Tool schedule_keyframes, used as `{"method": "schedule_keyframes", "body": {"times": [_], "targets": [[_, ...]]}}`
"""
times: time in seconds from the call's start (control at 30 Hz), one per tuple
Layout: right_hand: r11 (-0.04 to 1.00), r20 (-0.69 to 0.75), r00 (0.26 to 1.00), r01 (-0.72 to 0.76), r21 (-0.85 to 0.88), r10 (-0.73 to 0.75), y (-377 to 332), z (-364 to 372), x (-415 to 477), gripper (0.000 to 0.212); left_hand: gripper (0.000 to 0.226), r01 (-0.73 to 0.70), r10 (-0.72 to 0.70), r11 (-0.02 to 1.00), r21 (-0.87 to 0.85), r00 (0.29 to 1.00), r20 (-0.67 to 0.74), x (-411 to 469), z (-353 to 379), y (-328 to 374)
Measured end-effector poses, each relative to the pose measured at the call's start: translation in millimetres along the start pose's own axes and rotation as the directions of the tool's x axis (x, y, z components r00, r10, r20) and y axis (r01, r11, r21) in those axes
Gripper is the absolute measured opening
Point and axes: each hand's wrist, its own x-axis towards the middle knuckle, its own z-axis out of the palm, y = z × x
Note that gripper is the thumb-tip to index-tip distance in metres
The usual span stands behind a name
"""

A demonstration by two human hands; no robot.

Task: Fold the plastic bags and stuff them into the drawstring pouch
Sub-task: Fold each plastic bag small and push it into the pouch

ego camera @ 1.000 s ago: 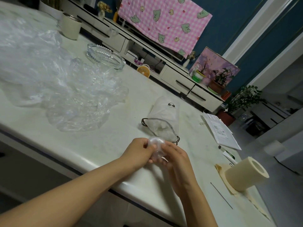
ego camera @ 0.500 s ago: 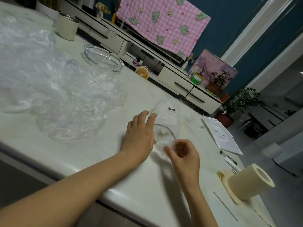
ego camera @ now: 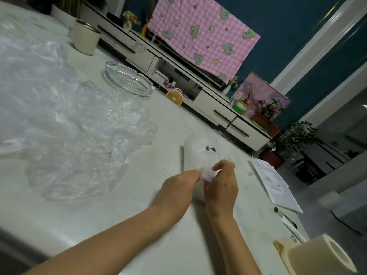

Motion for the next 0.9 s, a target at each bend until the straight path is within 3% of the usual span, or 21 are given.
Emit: {"method": "schedule_keyframes", "body": {"times": [0.17,0.2,0.27,0.33,0.4,0.47,0.5,0.53,0.6,0.63,0.67,0.73,0.8,0.83,0.9], "targets": [[0.958,0.146,0.976,0.193,-0.211,-0.165,-5,36,26,0.026,0.03,0.153,-0.144,0.985,0.078,0.983,-0.113,7,1,-7],[0.958,0.202,0.971,0.172,-0.229,-0.126,-3,43,28,0.023,0.028,0.164,-0.148,0.982,0.097,0.978,-0.149,7,-2,-6],[0.967,0.342,0.936,0.004,-0.256,0.087,2,48,34,0.02,0.025,0.133,-0.116,0.988,0.083,0.977,-0.181,7,-2,-8],[0.963,0.481,0.841,-0.159,-0.218,0.248,5,48,43,0.016,0.031,0.102,-0.067,0.984,0.144,0.971,-0.23,6,2,-15],[0.954,0.634,0.717,-0.269,-0.131,0.289,6,38,55,0.022,0.034,0.115,-0.074,0.976,0.184,0.974,-0.214,5,4,-17],[0.948,0.764,0.579,-0.289,-0.134,0.285,0,18,65,0.037,0.027,0.134,-0.093,0.974,0.18,0.971,-0.218,4,2,-12],[0.959,0.794,0.546,-0.23,-0.162,0.266,-7,13,69,0.042,0.026,0.164,-0.121,0.974,0.16,0.96,-0.251,3,-3,-13],[0.969,0.778,0.578,-0.139,-0.204,0.247,-15,3,70,0.043,0.029,0.169,-0.127,0.978,0.123,0.948,-0.291,4,-5,-11],[0.987,0.666,0.739,0.009,-0.163,0.103,-41,-7,72,0.038,0.032,0.164,-0.145,0.986,0.012,0.904,-0.402,3,-13,-10],[0.998,0.619,0.784,0.009,-0.06,0.03,-56,-9,71,0.035,0.032,0.15,-0.158,0.987,-0.054,0.888,-0.433,1,-19,-6],[0.997,0.623,0.782,-0.051,0.065,0.0,-75,-7,71,0.031,0.031,0.143,-0.187,0.981,-0.13,0.87,-0.456,-1,-29,-4],[0.921,0.741,0.671,-0.301,0.247,0.02,-109,2,70,0.024,0.027,0.198,-0.314,0.942,-0.272,0.81,-0.495,-8,-47,0],[0.795,0.853,0.51,-0.561,0.232,0.11,-135,17,66,0.024,0.024,0.192,-0.338,0.934,-0.301,0.752,-0.566,-22,-65,-5],[0.79,0.884,0.439,-0.594,0.152,0.16,-143,24,63,0.031,0.024,0.174,-0.311,0.946,-0.274,0.725,-0.614,-28,-72,-10],[0.869,0.921,0.348,-0.495,0.021,0.176,-153,38,50,0.03,0.023,0.174,-0.297,0.953,-0.246,0.686,-0.664,-40,-82,-21]]}}
